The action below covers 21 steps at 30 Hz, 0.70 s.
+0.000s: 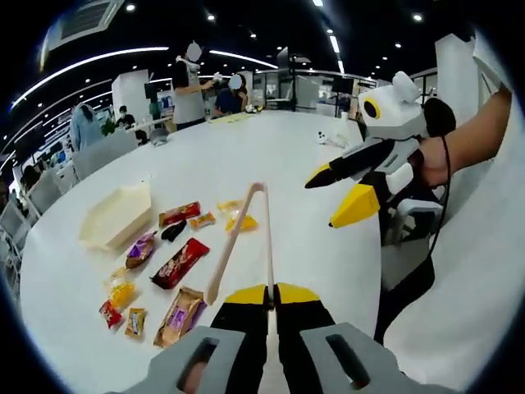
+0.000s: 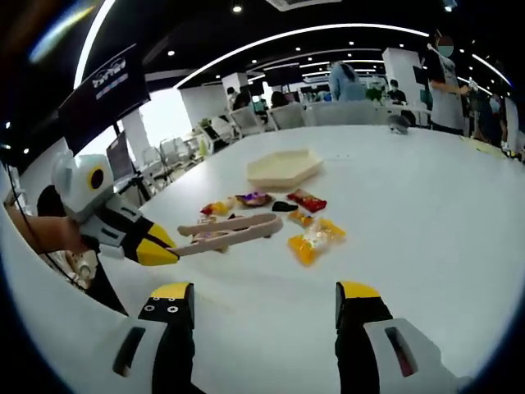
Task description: Place the target food into the container with the food tongs after gripping and lifting it, then release it inside without dropping or visibly crushing the food.
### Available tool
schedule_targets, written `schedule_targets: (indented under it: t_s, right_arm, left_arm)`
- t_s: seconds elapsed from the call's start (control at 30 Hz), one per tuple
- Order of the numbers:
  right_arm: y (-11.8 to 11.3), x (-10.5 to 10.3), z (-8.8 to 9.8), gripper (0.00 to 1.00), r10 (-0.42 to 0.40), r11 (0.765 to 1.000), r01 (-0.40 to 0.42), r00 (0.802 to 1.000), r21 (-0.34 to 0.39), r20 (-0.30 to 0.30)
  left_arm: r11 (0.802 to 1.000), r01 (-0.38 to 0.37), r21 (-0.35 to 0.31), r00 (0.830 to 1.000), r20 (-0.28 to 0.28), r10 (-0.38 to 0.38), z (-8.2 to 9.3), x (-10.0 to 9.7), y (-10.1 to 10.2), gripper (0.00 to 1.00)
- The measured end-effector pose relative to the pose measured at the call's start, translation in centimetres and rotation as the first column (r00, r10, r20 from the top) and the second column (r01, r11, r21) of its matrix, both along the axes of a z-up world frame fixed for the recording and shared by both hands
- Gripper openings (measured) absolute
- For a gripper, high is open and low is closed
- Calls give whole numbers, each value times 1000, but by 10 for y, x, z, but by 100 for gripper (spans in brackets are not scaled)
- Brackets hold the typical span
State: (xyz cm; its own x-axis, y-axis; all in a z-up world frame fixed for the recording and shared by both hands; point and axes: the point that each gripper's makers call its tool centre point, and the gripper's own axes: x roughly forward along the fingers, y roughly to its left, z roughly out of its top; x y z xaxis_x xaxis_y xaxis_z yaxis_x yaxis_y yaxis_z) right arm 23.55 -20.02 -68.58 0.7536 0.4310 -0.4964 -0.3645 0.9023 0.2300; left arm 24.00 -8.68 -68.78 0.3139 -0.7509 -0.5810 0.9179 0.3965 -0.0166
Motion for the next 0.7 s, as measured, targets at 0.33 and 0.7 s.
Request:
schedule_targets:
  t_s: [0.33,0.7]
  right_arm:
    - [1,3,3,70,-37,999,37,999,26,17]
    - [4,9,13,70,-57,997,55,997,49,53]
  left_arm:
    - [1000,30,4,1000,6,-30,0,-6,6,0]
    - [1000,11,1,1000,21,-11,12,-1,21,0]
